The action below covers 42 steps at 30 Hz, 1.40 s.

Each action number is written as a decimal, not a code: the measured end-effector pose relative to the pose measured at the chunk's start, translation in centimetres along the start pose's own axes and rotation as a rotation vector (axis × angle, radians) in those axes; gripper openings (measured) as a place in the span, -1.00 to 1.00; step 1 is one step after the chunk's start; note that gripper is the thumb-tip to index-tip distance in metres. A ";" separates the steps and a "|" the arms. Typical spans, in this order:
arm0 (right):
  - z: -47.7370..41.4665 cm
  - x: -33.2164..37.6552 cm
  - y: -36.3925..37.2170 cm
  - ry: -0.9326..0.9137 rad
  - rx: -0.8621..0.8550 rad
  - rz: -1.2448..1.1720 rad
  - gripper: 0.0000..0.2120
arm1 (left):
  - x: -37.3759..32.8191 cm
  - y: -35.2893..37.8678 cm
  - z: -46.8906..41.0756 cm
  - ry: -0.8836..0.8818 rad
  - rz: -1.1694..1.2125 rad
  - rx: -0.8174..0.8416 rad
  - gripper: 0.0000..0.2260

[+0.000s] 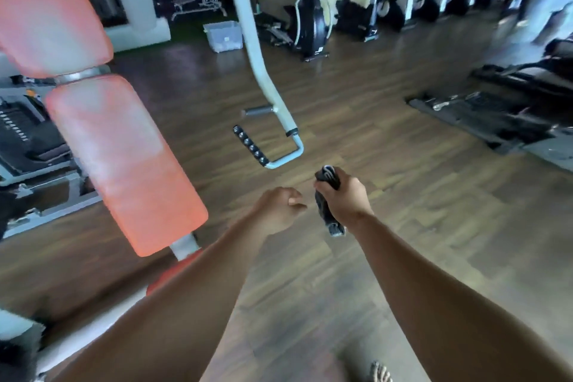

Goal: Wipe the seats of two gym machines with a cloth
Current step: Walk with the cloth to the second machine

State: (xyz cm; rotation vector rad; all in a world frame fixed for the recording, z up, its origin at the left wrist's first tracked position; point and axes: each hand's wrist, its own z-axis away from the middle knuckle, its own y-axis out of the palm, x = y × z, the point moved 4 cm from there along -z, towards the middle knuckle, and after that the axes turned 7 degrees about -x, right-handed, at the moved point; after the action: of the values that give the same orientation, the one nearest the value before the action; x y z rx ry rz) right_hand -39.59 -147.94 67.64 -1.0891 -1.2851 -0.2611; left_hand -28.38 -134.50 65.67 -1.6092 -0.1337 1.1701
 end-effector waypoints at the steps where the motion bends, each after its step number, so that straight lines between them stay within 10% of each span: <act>1: -1.6 -1.3 -1.7 0.007 -0.020 0.014 -0.74 | -1.8 1.4 -1.8 0.037 -0.054 0.026 -0.63; 15: -29.6 -12.1 -16.5 0.031 -0.033 0.050 -0.60 | -18.0 11.2 -30.2 0.209 -0.305 0.118 -0.63; 42: -97.8 -8.3 10.0 -0.110 0.263 -0.011 -0.89 | -7.6 -2.2 -94.8 -0.089 -0.419 -0.023 -0.62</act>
State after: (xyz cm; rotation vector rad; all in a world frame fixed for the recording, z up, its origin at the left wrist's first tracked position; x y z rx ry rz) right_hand 26.87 -220.85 65.92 -0.8820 -1.3806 -0.0381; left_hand 37.92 -202.76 64.95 -1.4587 -0.5180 0.9139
